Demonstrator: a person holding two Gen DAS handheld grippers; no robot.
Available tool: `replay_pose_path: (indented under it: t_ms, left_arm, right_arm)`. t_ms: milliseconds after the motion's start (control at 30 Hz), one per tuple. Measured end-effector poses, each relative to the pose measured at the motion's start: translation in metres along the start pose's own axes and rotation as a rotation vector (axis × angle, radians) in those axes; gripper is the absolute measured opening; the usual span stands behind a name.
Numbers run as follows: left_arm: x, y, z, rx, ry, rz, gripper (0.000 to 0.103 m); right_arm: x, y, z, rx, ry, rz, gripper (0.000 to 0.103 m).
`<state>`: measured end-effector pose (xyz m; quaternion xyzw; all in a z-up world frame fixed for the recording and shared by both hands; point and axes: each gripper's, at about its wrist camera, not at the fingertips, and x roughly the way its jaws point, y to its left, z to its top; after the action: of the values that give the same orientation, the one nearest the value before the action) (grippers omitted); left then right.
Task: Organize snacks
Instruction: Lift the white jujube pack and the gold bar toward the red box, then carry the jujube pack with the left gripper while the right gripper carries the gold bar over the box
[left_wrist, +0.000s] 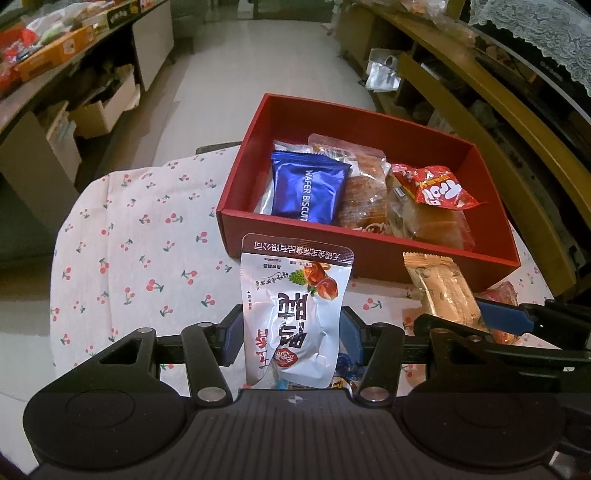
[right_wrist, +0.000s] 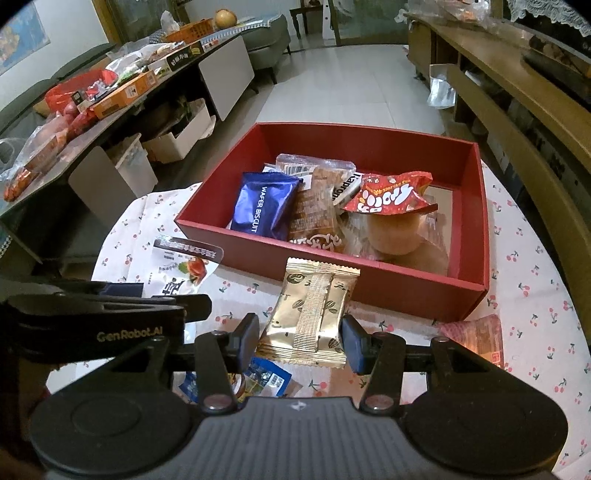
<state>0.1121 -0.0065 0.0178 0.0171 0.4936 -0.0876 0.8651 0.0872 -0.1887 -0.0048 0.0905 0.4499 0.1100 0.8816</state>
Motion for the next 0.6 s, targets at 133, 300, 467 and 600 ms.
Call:
replay_pose_path:
  t_ms: [133,300,467,600]
  left_arm:
    - [-0.002,-0.001,0.001,0.006,-0.01,0.003,0.061]
    - [-0.005,-0.003,0.001,0.012,-0.024,0.01,0.061]
    - [-0.009,-0.007,0.004,0.02,-0.045,0.017,0.06]
    - [-0.011,-0.009,0.006,0.027,-0.062,0.023,0.06]
  right_arm:
    - [-0.002,-0.001,0.001,0.003,-0.008,0.001,0.055]
    - [-0.004,-0.002,0.002,0.007,-0.015,0.002,0.055]
    - [-0.007,-0.004,0.004,0.012,-0.029,0.002,0.055]
    - [-0.009,-0.004,0.006,0.012,-0.045,-0.005,0.055]
